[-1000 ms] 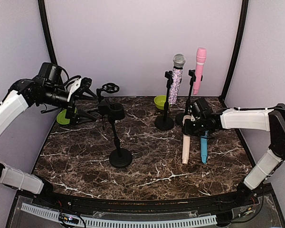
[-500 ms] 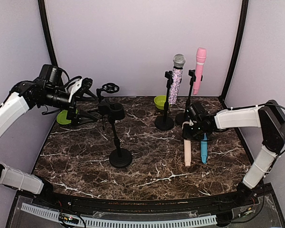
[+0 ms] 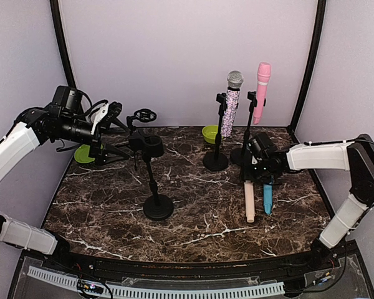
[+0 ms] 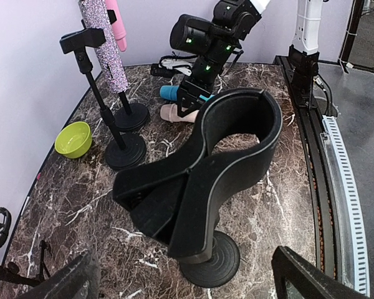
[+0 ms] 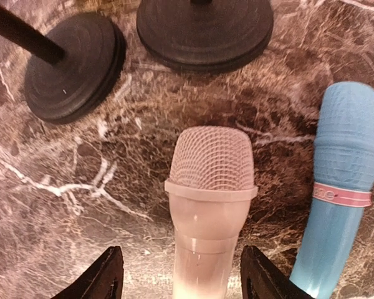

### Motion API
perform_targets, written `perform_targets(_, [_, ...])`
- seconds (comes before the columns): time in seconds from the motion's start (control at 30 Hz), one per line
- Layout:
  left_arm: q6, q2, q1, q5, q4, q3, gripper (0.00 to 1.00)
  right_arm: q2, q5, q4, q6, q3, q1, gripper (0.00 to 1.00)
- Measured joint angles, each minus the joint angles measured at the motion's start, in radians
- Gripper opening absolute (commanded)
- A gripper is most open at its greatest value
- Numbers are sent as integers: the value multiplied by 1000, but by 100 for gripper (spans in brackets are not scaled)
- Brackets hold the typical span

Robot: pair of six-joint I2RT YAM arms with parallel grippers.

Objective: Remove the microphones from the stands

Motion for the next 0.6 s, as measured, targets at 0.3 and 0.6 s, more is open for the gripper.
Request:
perform_targets(0.3, [-72,-6,3,5,39,-40,98,-225,66,69,-34,-7,141,78])
perform_targets(0.6, [-160,-39,80,49,78,-53,97,-282,83,576,-243,-169,530,78])
